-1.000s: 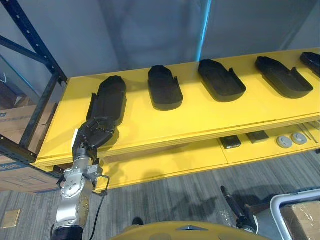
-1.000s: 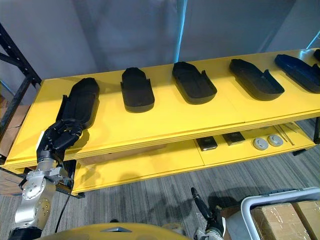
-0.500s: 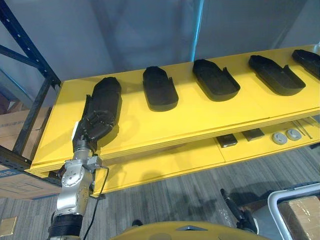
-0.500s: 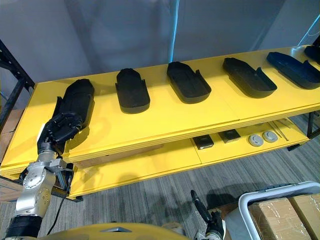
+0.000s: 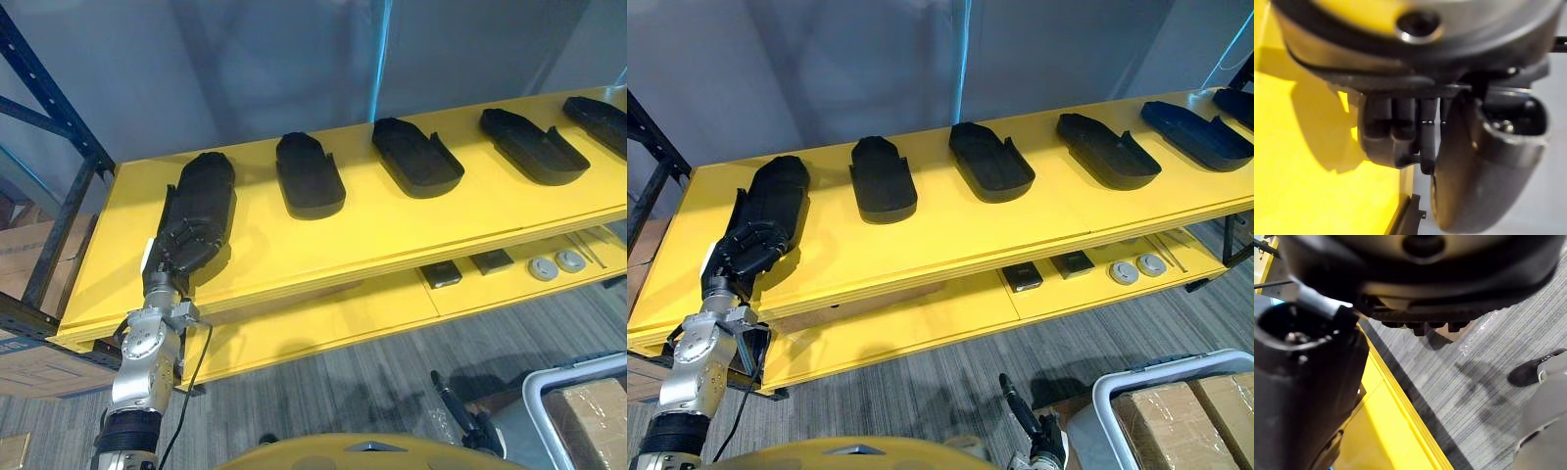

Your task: Walk over and take three plastic housings, then place them on the shelf

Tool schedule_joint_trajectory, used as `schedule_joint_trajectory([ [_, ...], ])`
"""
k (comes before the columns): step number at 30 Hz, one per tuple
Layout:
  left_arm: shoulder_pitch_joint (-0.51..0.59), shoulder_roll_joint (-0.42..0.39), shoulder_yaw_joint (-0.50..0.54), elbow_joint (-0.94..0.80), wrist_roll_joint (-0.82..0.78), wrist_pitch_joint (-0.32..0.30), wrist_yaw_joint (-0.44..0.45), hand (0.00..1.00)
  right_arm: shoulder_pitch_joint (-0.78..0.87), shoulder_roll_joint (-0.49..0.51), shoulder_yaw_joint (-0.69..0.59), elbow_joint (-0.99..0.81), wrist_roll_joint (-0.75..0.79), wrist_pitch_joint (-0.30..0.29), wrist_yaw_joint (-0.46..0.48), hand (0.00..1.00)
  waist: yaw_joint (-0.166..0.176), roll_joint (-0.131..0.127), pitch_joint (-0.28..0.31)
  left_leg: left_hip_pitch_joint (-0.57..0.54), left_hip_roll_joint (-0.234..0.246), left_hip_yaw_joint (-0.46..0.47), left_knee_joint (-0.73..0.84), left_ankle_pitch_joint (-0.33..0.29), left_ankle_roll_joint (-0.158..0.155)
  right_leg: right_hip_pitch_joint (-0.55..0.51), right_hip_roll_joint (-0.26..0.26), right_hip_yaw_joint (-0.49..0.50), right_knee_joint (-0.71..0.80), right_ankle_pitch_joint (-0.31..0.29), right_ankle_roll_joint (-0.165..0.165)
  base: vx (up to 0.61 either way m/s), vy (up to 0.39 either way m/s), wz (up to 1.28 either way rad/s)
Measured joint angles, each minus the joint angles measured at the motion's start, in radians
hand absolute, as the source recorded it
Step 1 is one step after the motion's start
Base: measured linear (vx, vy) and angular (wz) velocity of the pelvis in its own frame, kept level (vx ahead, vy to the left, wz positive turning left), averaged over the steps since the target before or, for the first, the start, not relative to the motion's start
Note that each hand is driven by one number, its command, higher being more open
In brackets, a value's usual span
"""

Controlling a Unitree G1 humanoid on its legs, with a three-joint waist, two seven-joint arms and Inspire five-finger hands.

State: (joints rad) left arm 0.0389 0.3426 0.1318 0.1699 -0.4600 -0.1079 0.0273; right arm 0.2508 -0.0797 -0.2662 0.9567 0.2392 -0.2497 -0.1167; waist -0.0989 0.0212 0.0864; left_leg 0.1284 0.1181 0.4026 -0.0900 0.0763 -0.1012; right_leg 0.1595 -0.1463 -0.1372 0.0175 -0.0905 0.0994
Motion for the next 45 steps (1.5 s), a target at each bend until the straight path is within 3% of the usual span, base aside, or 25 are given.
schedule_joint_trajectory([
  [4,0.000,0.000,0.000,-0.002,0.000,-0.005,0.014,0.00,0.000,0.000,0.000,0.000,0.000,0.000,0.000,1.00,-0.002,0.000,0.000,0.000,0.000,0.000,0.000,0.000,0.000,0.000,0.000,-0.001,0.000,0.000,0.000,0.00,0.000,0.00],
  [5,0.000,0.000,0.000,-0.005,0.000,-0.005,0.017,1.00,0.000,0.000,0.000,0.000,0.000,0.000,0.000,1.00,-0.002,0.000,0.000,0.000,0.000,-0.001,0.000,0.000,0.000,0.000,0.000,-0.002,0.000,0.000,0.000,0.00,0.000,0.00],
  [11,0.002,0.000,0.000,-0.105,0.039,-0.008,0.033,1.00,0.009,0.000,0.000,-0.001,0.000,0.000,-0.003,1.00,0.009,0.001,0.000,-0.006,-0.001,-0.012,0.000,0.000,0.000,0.000,-0.001,-0.012,0.000,0.000,0.000,0.00,0.000,0.04],
  [14,0.004,0.000,0.001,-0.195,0.039,-0.054,0.013,1.00,0.008,0.000,0.000,-0.001,0.000,0.000,-0.005,1.00,0.012,0.002,0.001,-0.013,-0.003,-0.021,0.000,0.002,0.002,0.000,-0.002,-0.022,0.000,-0.001,-0.001,0.00,-0.001,0.10],
  [16,0.011,0.000,0.002,-0.273,0.031,-0.103,-0.029,1.00,0.006,0.000,0.000,-0.001,0.000,0.000,-0.005,1.00,0.014,0.003,0.002,-0.013,-0.003,-0.022,0.000,0.002,0.002,0.001,-0.002,-0.023,0.000,-0.001,-0.001,0.00,0.000,0.00],
  [19,0.012,-0.004,0.003,-0.379,-0.032,-0.125,-0.106,1.00,0.006,0.000,-0.001,0.000,0.000,0.000,-0.005,1.00,0.013,0.004,0.002,-0.014,-0.003,-0.023,0.000,0.004,0.003,0.001,-0.002,-0.019,0.003,0.000,-0.001,0.00,0.000,0.00],
  [23,0.012,-0.013,0.002,-0.477,-0.160,-0.131,-0.189,1.00,0.008,0.000,-0.002,0.001,-0.001,0.000,-0.010,1.00,0.010,0.008,0.000,-0.014,-0.002,-0.021,0.000,0.007,0.005,-0.004,-0.001,-0.013,0.013,0.000,-0.001,-0.01,0.001,-0.01],
  [25,0.011,-0.021,0.002,-0.502,-0.171,-0.131,-0.186,1.00,0.009,0.000,-0.003,0.003,-0.001,0.000,-0.018,1.00,0.009,0.010,-0.002,-0.014,-0.002,-0.019,0.000,0.009,0.006,-0.007,-0.001,-0.008,0.017,0.000,-0.001,-0.02,0.003,-0.04],
  [28,0.009,-0.023,0.002,-0.505,-0.171,-0.118,-0.113,1.00,0.010,0.000,-0.004,0.003,0.000,0.000,-0.023,1.00,0.003,0.014,-0.005,-0.016,0.000,-0.015,0.000,0.014,0.009,-0.019,0.000,0.001,0.029,0.000,-0.001,-0.04,0.003,-0.05],
  [31,-0.029,-0.025,-0.003,-0.463,-0.170,-0.058,-0.013,1.00,0.013,0.001,-0.004,0.009,0.000,0.001,-0.022,1.00,-0.001,0.013,-0.005,-0.014,0.000,-0.007,-0.001,0.018,0.012,-0.022,0.000,0.005,0.032,0.002,0.001,-0.07,0.008,-0.04],
  [38,-0.302,0.016,-0.004,-0.016,-0.112,0.034,0.250,1.00,0.039,0.003,0.004,0.004,-0.003,0.022,-0.002,1.00,-0.038,-0.005,-0.002,-0.006,0.004,0.027,0.000,0.011,0.008,-0.039,0.003,0.037,0.026,0.009,-0.004,-0.03,0.013,-0.16],
  [45,-0.497,0.160,-0.004,0.244,-0.110,0.050,0.298,1.00,0.102,0.006,0.004,0.000,-0.036,0.046,0.022,1.00,-0.084,-0.012,-0.001,0.000,0.011,0.072,0.005,0.007,0.003,-0.056,0.012,0.079,0.012,0.030,0.000,0.06,0.000,-0.19],
])
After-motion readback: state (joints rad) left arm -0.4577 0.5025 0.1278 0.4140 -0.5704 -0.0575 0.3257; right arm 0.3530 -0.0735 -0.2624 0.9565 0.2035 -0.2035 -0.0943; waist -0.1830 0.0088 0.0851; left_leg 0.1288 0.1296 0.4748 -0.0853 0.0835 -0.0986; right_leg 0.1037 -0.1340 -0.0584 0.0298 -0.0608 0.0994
